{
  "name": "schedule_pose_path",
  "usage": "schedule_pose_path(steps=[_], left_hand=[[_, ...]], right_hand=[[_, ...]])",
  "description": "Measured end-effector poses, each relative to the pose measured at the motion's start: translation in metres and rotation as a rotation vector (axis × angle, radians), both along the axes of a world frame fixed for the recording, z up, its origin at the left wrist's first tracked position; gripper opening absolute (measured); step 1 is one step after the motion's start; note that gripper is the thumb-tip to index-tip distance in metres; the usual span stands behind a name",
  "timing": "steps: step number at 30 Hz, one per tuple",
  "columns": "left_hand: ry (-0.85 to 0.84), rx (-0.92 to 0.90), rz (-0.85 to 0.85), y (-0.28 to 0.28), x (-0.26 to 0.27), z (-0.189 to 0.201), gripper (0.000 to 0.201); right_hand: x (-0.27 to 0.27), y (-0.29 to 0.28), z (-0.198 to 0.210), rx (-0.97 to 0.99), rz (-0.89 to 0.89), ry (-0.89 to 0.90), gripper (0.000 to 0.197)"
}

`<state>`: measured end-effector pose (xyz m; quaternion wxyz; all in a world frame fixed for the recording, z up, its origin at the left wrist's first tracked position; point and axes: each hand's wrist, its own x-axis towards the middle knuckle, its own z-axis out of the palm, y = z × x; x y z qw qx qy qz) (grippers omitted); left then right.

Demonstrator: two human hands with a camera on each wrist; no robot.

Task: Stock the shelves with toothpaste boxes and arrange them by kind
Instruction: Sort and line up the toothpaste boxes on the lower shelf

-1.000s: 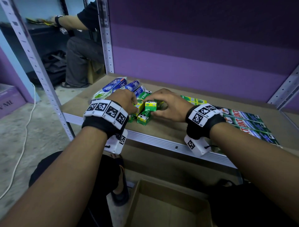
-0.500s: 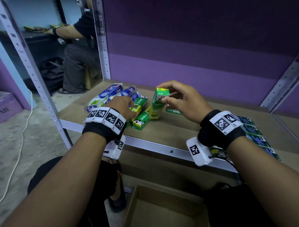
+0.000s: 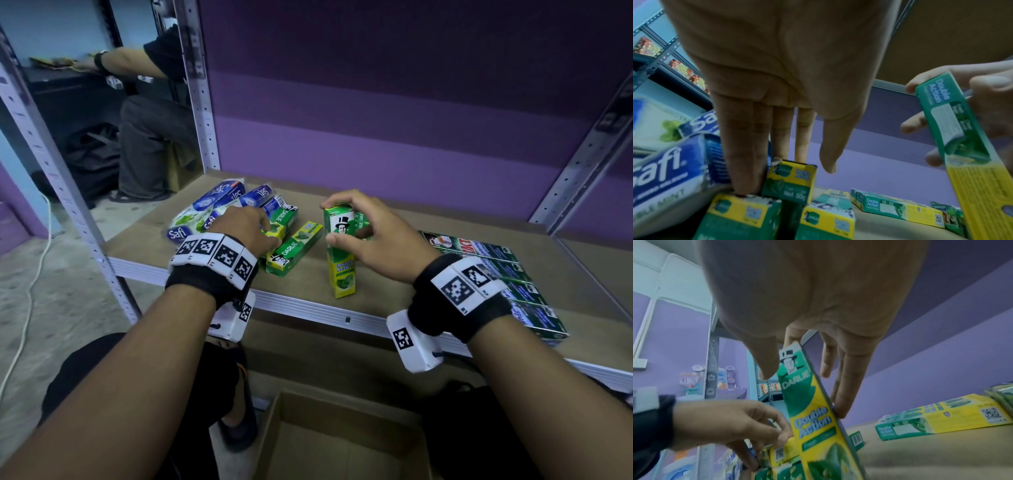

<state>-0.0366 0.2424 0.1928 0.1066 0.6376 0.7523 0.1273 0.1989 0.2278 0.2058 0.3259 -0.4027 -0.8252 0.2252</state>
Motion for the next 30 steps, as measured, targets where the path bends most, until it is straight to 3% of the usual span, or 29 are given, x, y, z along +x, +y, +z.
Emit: schedule_pose_path(steps=[4, 13, 18, 21, 24, 30], left_hand=[[-0.021, 0.036, 0.039, 0.000, 0.005, -0.003, 0.034], [-0.112, 0.037, 0.051, -0.002, 0.011, -0.003, 0.034], [-0.561, -0.020, 0.085, -0.008, 0.014, 0.000, 0.032], [-0.715, -0.022, 0.100, -0.011, 0.017, 0.003, 0.032], [-0.855, -0.023, 0.088, -0.012, 0.021, 0.005, 0.032], [-1.018, -0.077, 0.069, -0.015, 0.028, 0.009, 0.038]], right_hand=[[-0.003, -0.004, -0.009, 0.062, -0.095, -0.028, 0.058], [0.001, 0.002, -0.016, 0.071, -0.166, 0.011, 0.070], [0.010, 0.015, -0.016, -0.036, -0.277, 0.123, 0.083], [0.011, 0.023, -0.015, -0.051, -0.331, 0.096, 0.068], [0.012, 0.030, -0.013, 0.004, -0.356, 0.005, 0.056], [0.008, 0.047, -0.009, 0.079, -0.359, -0.340, 0.061]])
